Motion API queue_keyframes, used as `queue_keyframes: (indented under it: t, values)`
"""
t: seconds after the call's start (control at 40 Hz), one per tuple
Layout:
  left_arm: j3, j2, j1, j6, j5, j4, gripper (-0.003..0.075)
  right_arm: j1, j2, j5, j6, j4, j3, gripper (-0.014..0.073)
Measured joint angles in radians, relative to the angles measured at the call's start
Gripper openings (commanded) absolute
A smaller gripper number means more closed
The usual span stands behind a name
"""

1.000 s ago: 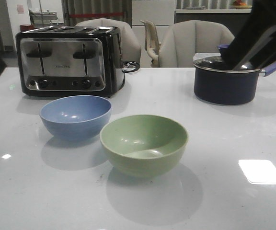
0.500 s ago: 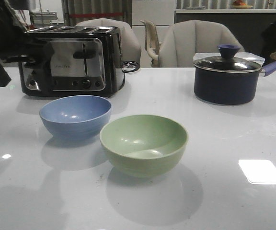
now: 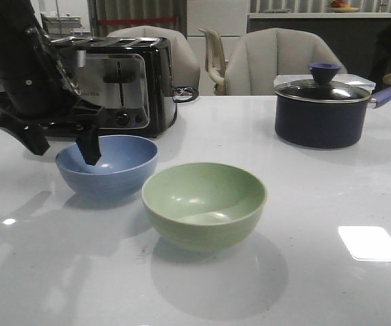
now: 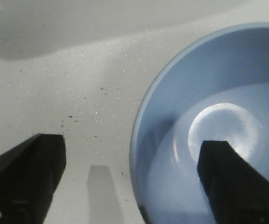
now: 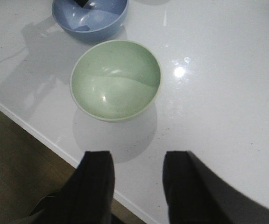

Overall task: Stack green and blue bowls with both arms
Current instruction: 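Lower the left gripper onto the light blue bowl's rim and grip it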

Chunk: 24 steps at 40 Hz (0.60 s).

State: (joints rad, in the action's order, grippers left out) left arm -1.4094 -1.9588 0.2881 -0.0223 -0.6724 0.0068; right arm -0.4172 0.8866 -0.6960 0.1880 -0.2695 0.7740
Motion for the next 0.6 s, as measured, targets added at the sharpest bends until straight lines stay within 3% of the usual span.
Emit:
queue_keyframes:
  t: [0.17, 0.3, 0.6]
  values:
    - [-0.001, -0.006, 0.0, 0.0, 0.004, 0.0, 0.0214, 0.0, 0.0, -0.002, 0.0, 0.0, 0.0, 0.039]
    - [-0.001, -0.006, 0.0, 0.0, 0.002, 0.0, 0.0094, 0.0, 0.0, -0.002, 0.0, 0.0, 0.0, 0.039]
    - [-0.01, -0.006, 0.0, 0.0, -0.029, -0.007, 0.0102, 0.0, 0.0, -0.002, 0.0, 0.0, 0.0, 0.039]
